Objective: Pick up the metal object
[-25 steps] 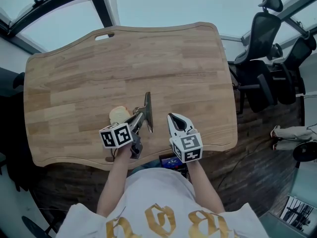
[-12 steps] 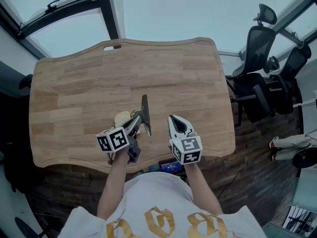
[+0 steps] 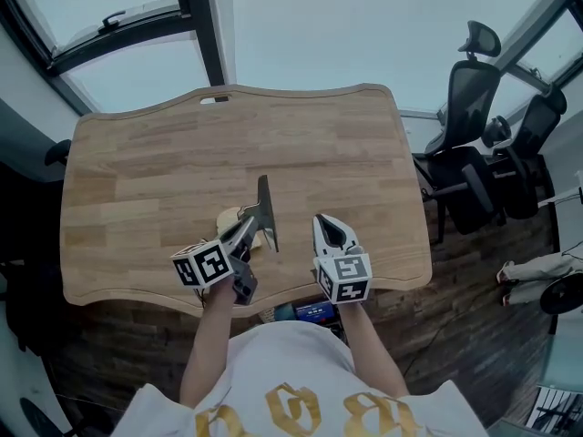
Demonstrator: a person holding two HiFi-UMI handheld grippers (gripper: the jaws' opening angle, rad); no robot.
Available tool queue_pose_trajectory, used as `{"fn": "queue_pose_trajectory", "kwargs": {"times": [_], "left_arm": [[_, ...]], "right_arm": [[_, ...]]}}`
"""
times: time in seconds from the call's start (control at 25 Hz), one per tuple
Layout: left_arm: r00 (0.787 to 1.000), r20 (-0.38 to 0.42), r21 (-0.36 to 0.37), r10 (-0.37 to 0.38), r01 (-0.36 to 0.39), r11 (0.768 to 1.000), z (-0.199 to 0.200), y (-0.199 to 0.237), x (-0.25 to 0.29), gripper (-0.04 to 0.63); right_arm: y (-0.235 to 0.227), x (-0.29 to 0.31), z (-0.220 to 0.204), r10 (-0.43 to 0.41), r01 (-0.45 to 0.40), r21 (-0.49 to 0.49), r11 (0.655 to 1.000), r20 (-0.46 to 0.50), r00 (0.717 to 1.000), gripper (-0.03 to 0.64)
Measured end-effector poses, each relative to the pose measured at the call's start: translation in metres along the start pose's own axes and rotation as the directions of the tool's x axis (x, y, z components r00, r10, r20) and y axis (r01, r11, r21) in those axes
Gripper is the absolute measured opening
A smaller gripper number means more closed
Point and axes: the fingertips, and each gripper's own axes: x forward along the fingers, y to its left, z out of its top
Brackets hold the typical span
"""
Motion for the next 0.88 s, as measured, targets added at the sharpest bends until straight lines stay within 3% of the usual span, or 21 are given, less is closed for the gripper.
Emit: {"fn": "queue_pose_trajectory", "kwargs": {"times": [0.52, 0.72, 0.88], "left_arm": [[0.996, 0.058, -0.012, -0.065, 0.066, 0.998, 0.007, -0.031, -0.040, 0.020], [0.996, 0.061, 0.004, -0.058, 0.058, 0.998, 0.009, -0.029, -0.048, 0.020], [0.996, 0.052, -0.006, -0.067, 0.068, 0.998, 0.008, -0.032, -0.049, 0.020]], "right_arm": [[0.017, -0.023, 0.020, -0.017, 0.020, -0.033, 0.999, 0.088, 0.996, 0.011], [0.020, -0.027, 0.020, -0.011, 0.008, 0.038, 0.999, 0.092, 0.996, 0.011], [0.021, -0.027, 0.019, -0.018, 0.016, 0.020, 1.000, 0.088, 0.996, 0.011]]}}
